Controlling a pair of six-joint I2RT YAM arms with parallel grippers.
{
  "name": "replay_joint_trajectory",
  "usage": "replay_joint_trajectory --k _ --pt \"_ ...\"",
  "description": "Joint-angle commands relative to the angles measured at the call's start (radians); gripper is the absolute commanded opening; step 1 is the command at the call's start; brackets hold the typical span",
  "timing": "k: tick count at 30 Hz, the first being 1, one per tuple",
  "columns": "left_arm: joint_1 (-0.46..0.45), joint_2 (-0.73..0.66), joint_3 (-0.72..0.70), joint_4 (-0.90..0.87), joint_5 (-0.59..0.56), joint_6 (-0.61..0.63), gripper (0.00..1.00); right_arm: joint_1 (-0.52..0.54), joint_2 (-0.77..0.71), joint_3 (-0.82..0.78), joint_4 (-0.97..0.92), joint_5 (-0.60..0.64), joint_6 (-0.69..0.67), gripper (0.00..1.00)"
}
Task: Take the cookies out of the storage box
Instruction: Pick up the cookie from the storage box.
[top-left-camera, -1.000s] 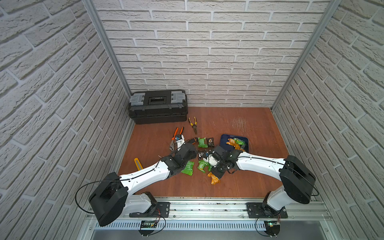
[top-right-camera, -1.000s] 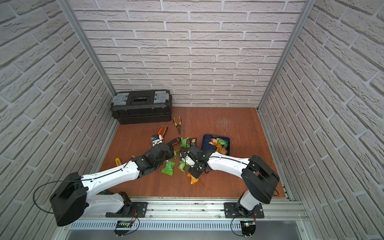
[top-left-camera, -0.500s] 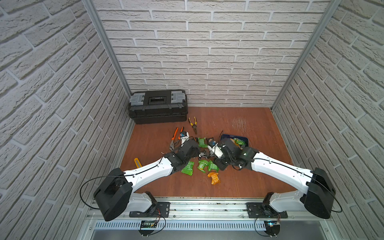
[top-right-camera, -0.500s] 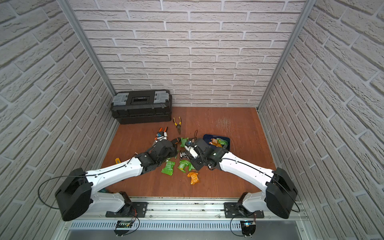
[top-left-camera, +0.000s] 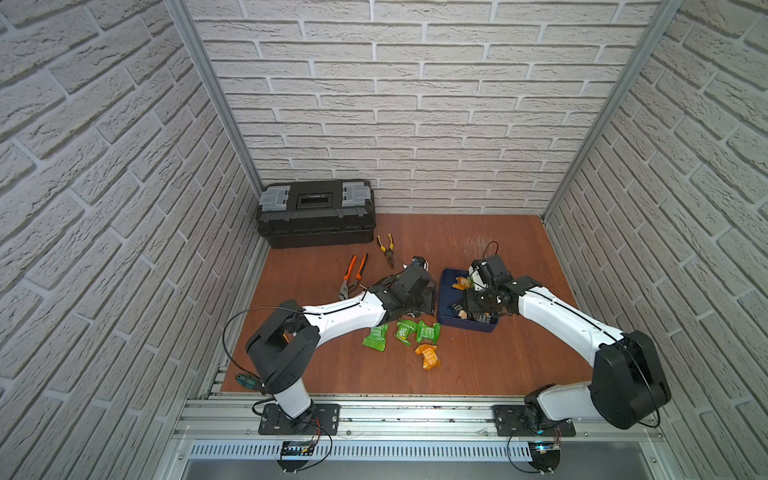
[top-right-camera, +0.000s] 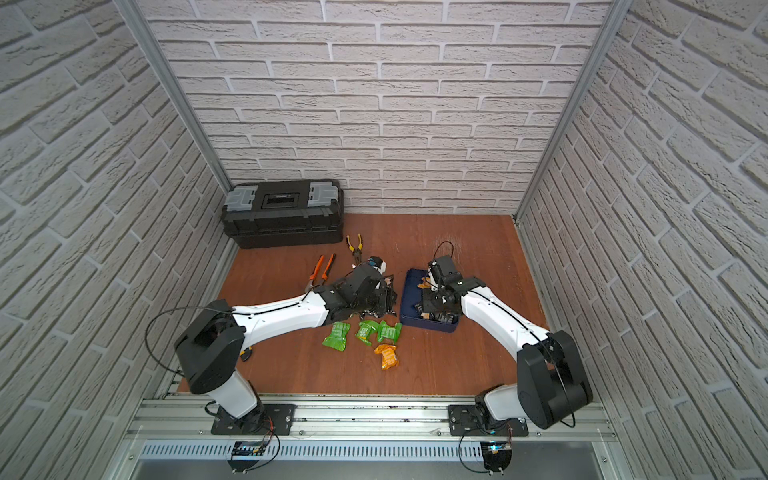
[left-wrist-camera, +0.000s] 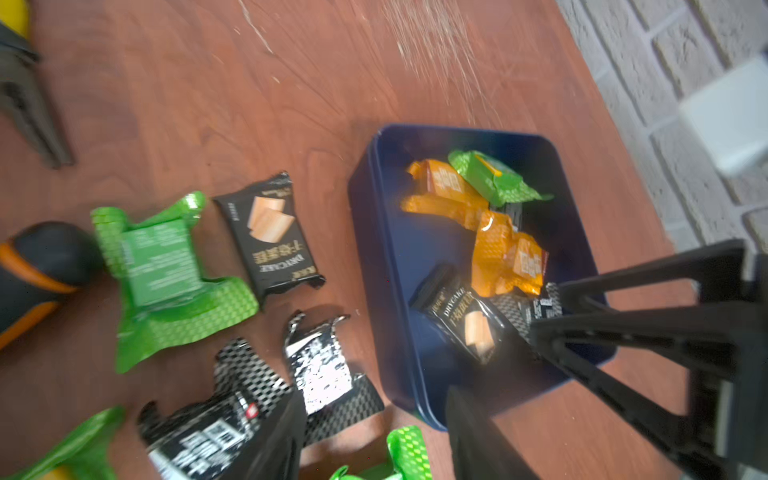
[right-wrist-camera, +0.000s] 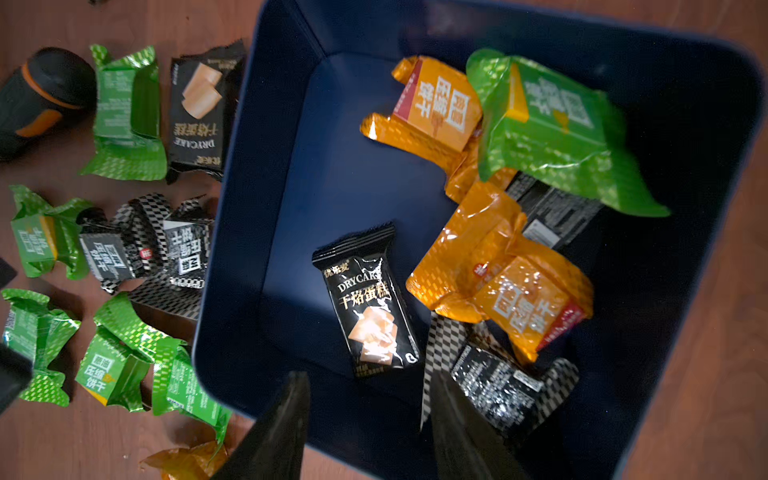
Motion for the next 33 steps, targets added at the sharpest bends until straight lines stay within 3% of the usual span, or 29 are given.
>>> replay_joint_trajectory --k 1,5,9,16,25,29,33 --pt "0.007 0.045 0.058 -0.062 0.093 0.055 0.63 -0.048 0.065 0.036 0.024 -0.121 -0.046 0.54" --pt "0.015 0.102 0.114 -0.108 0.149 0.1 0.63 -0.108 0.149 0.084 0.031 -0.213 -0.113 0.56" --pt "0.022 0.142 0.14 -0.115 0.197 0.104 0.56 -0.119 0.217 0.137 0.013 -0.231 -0.17 0.54" --pt "0.029 0.156 0.141 -0.107 0.206 0.103 0.49 -0.136 0.286 0.153 0.048 -0.257 -0.192 0.53" --pt "0.04 0.184 0.145 -0.098 0.241 0.097 0.47 -0.142 0.328 0.135 0.054 -0.34 -0.202 0.54" --pt "0.041 0.191 0.146 -0.095 0.236 0.093 0.47 -0.144 0.303 0.112 0.055 -0.353 -0.207 0.47" --pt "0.041 0.197 0.152 -0.095 0.238 0.092 0.46 -0.149 0.273 0.092 0.065 -0.361 -0.204 0.34"
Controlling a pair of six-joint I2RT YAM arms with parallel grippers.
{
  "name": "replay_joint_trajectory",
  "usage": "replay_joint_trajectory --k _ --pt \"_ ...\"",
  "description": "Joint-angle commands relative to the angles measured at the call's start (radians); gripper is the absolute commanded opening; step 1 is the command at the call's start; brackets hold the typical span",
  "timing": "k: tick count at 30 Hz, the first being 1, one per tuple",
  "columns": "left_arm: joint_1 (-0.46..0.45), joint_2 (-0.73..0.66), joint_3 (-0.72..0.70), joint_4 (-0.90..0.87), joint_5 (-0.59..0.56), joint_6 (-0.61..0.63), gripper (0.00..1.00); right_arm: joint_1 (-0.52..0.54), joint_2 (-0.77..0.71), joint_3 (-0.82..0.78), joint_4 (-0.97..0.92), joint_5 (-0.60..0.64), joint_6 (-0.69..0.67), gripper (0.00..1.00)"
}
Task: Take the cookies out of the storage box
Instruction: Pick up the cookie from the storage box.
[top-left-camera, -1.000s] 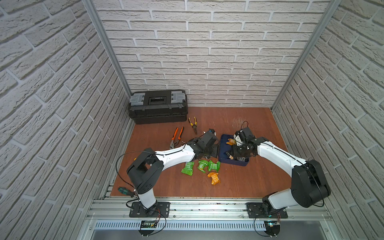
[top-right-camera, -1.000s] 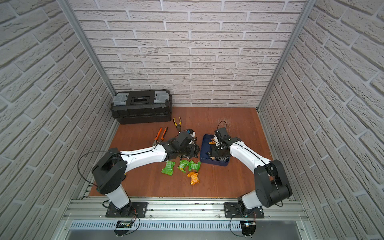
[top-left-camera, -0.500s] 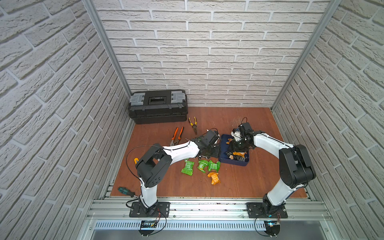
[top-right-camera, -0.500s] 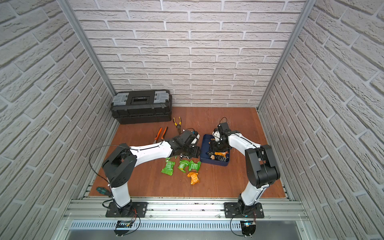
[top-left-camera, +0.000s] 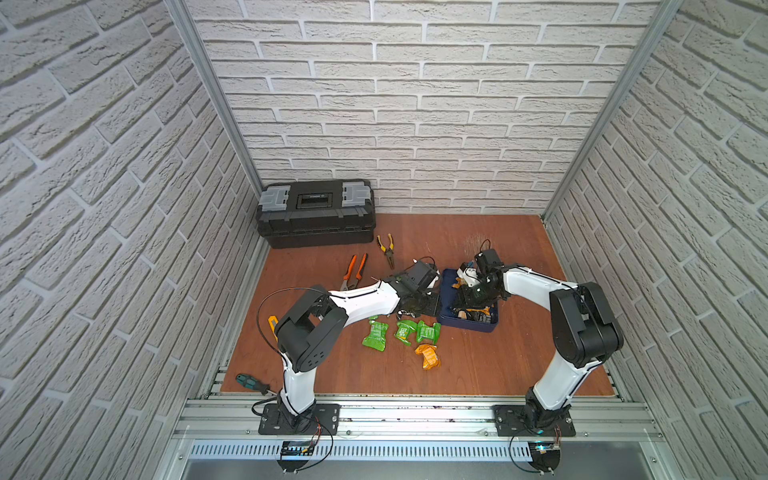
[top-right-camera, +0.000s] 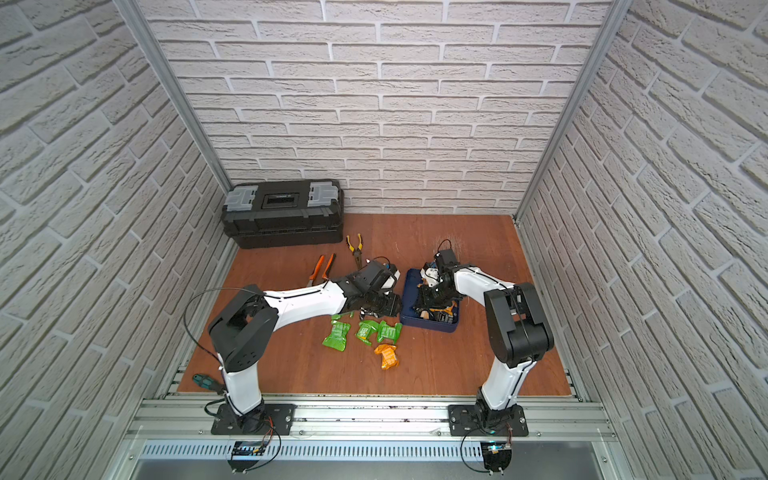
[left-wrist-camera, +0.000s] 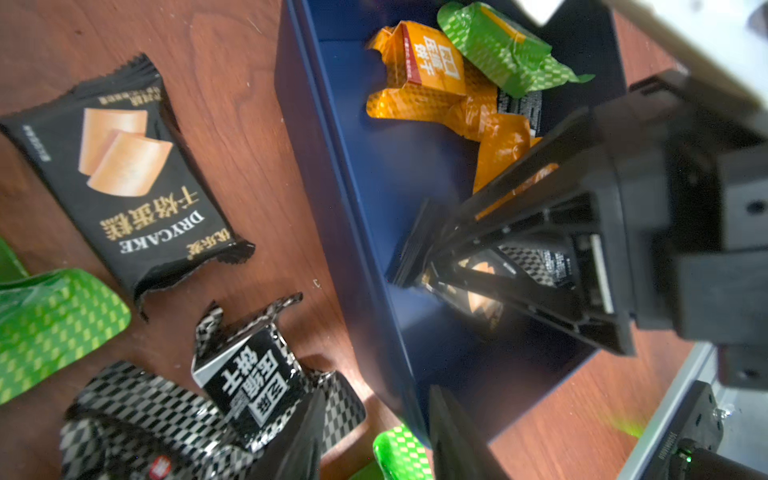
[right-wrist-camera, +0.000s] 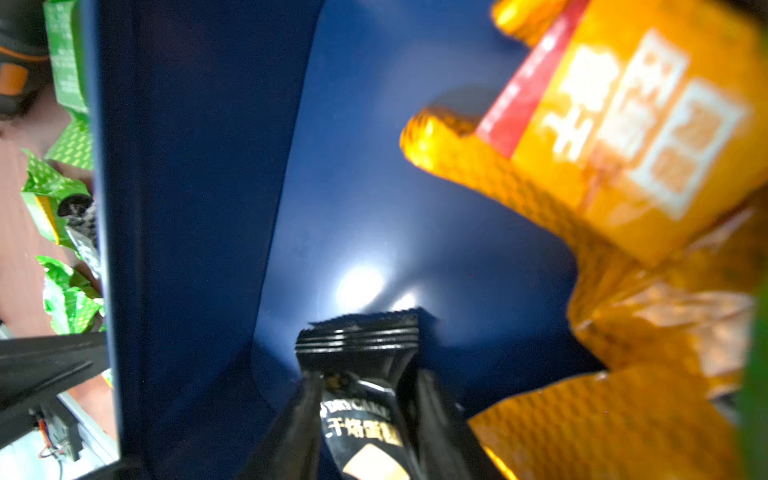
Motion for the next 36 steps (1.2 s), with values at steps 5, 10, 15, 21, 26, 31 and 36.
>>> replay_joint_trajectory --k 5,10,15,21,26,31,36 --pt "0.006 0.029 0.026 0.008 0.004 0.004 0.46 -0.024 -0.066 -0.014 0.022 -0.045 0.009 0.18" --pt "0.006 0.03 0.028 0.006 -0.001 0.003 0.45 -0.03 -0.079 -0.005 0.015 -0.06 0.006 0.05" --pt "0.007 0.024 0.025 0.019 -0.005 -0.003 0.47 -0.038 -0.111 -0.011 0.014 -0.056 0.012 0.02" --pt "0.007 0.011 0.018 0.042 -0.011 -0.01 0.53 -0.048 -0.149 -0.014 0.006 -0.038 0.021 0.02" --pt "0.006 -0.074 -0.029 0.132 -0.063 -0.025 0.62 -0.051 -0.201 -0.017 -0.015 0.005 0.032 0.02" --pt "0.007 -0.179 -0.072 0.209 -0.136 -0.028 0.66 -0.055 -0.265 -0.01 -0.024 0.047 0.056 0.02" --pt "0.009 -0.286 -0.136 0.232 -0.278 -0.049 0.66 -0.055 -0.308 0.023 -0.042 0.05 0.086 0.03"
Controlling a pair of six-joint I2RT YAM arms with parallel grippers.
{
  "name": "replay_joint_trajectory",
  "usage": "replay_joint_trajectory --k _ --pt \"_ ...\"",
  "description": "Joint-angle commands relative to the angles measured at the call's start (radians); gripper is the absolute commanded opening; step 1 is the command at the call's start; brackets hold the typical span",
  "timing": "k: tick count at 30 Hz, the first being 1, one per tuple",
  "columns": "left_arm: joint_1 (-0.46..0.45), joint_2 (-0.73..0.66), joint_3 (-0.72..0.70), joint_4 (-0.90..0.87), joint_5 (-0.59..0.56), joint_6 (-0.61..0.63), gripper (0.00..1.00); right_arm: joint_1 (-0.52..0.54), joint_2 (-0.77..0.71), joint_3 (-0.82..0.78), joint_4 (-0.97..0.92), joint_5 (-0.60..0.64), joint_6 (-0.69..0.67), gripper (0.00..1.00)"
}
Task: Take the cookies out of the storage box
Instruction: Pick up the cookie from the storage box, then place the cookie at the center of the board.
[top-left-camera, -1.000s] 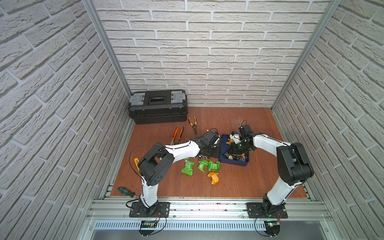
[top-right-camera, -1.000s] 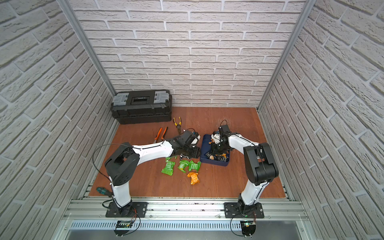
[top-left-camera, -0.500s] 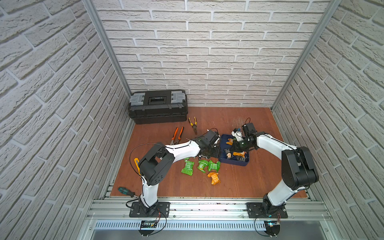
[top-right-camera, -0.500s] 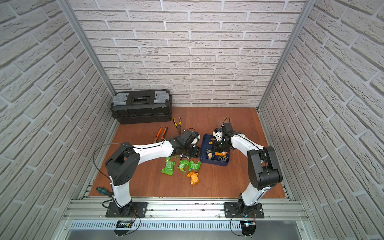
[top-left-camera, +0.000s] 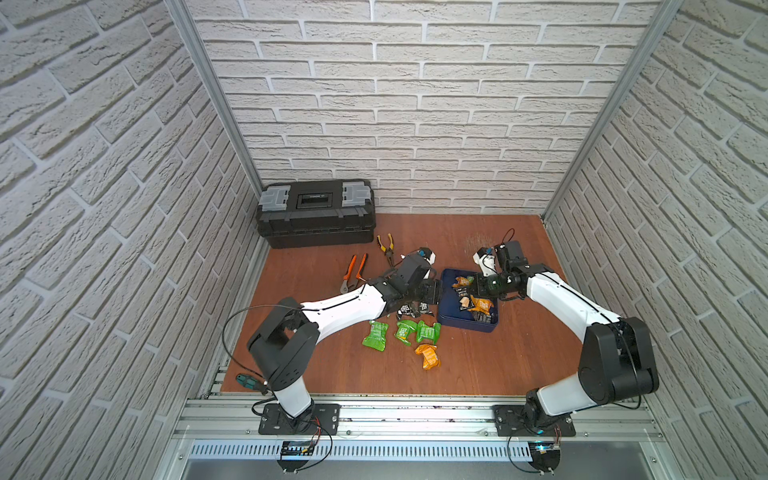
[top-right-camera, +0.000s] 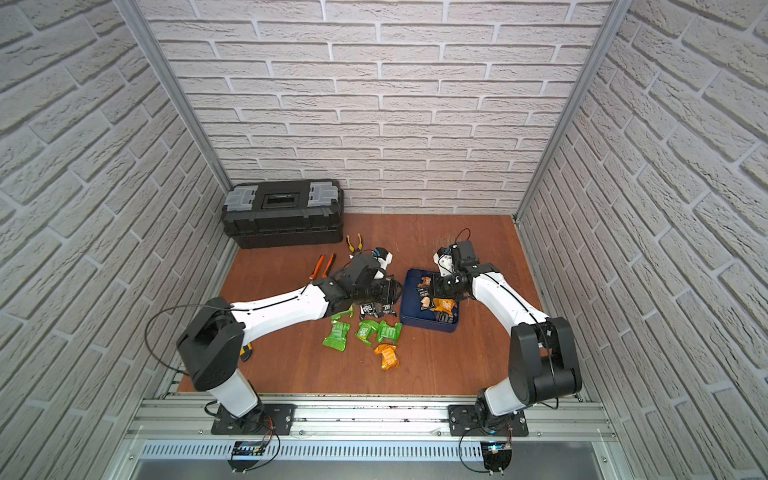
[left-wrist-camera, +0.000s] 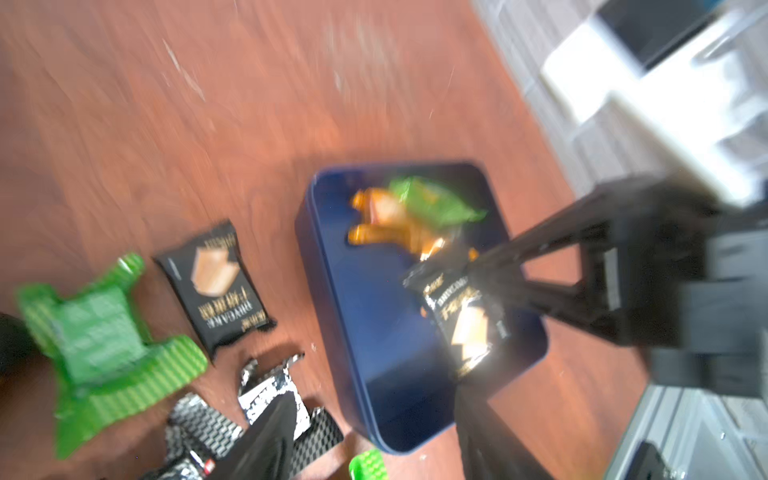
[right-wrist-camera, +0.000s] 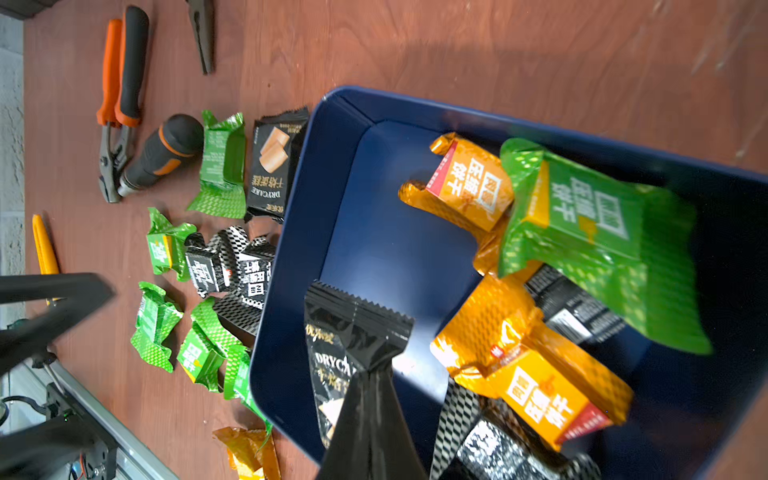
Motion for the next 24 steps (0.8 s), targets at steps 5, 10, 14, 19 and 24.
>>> replay_joint_trajectory --k 5,10,14,19,24 --pt "0.036 -0.169 -0.157 0.06 -0.282 -0.124 0.65 0.011 -0.061 0.066 0.025 -0.029 0.119 0.03" --pt "0.06 -0.251 -0.263 0.054 -0.367 -0.22 0.65 0.07 -0.015 0.151 0.034 0.013 0.208 0.02" --pt "0.067 -0.289 -0.31 0.035 -0.412 -0.265 0.64 0.147 0.068 0.235 0.052 0.077 0.274 0.03" --pt "0.066 -0.315 -0.359 0.042 -0.431 -0.307 0.64 0.215 0.214 0.347 0.092 0.11 0.341 0.03" --pt "0.068 -0.33 -0.385 0.044 -0.444 -0.315 0.64 0.226 0.375 0.488 0.097 0.1 0.352 0.03"
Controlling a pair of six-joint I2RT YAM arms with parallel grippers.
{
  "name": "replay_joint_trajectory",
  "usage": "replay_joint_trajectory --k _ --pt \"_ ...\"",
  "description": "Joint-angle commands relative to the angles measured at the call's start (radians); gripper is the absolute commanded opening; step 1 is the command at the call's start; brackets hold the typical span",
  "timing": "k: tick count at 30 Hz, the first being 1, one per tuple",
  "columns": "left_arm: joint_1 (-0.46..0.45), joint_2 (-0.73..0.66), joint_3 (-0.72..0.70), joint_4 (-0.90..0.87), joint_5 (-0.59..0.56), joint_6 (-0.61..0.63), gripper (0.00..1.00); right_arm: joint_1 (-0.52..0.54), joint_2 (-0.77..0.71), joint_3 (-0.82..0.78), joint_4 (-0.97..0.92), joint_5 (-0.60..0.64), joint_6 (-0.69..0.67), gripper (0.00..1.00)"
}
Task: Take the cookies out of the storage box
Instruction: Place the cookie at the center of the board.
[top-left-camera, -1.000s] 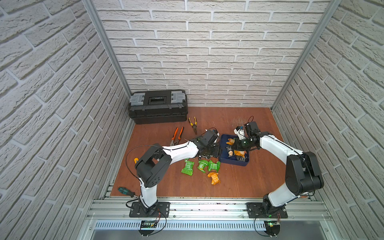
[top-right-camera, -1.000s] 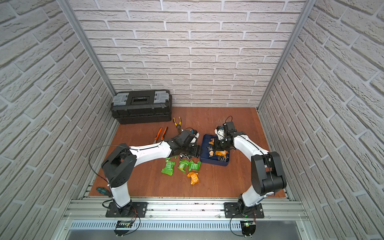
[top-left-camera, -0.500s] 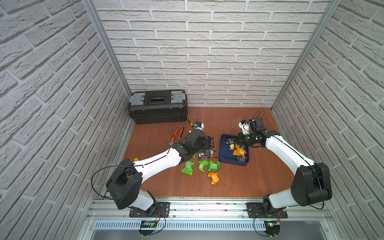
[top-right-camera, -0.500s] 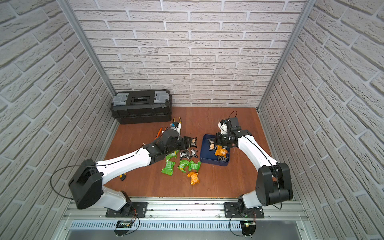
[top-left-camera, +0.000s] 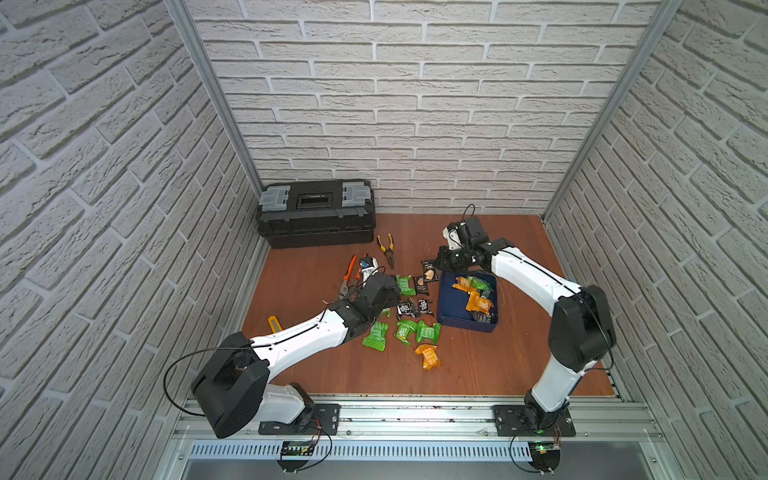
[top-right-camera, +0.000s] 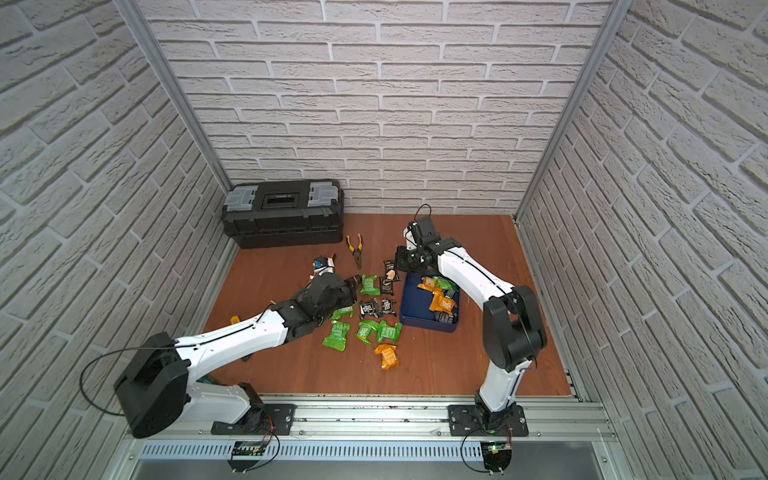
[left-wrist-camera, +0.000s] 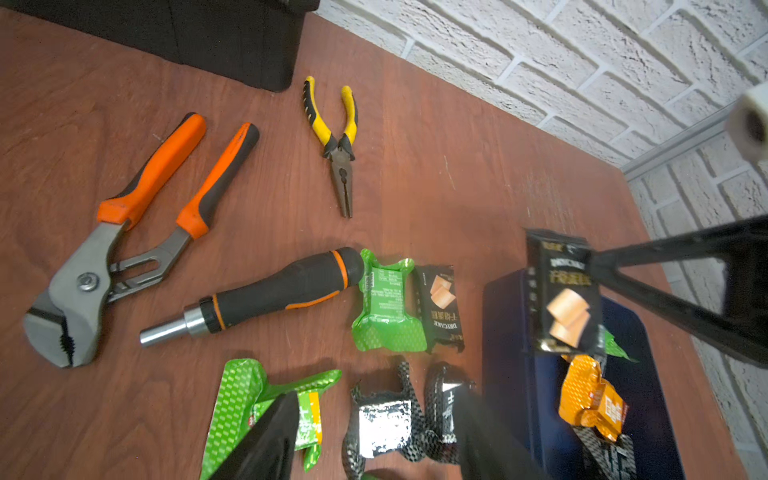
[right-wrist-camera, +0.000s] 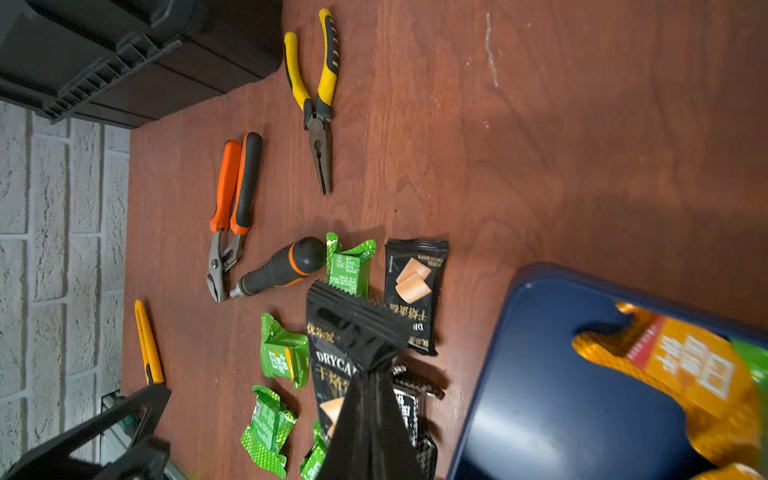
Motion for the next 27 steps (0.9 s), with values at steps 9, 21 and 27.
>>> replay_joint_trajectory --k 9,21,27 --pt "0.004 -0.042 -0.082 0.103 -0.11 -0.004 0.63 -0.002 0.286 0.257 0.018 0.019 0.026 0.03" --pt "0.008 -0.032 -0.178 0.317 -0.121 0.063 0.63 -0.002 0.455 0.406 -0.026 0.036 -0.016 0.03" --pt "0.019 0.005 -0.154 0.328 -0.084 0.069 0.62 -0.008 0.472 0.441 -0.044 0.045 -0.039 0.15"
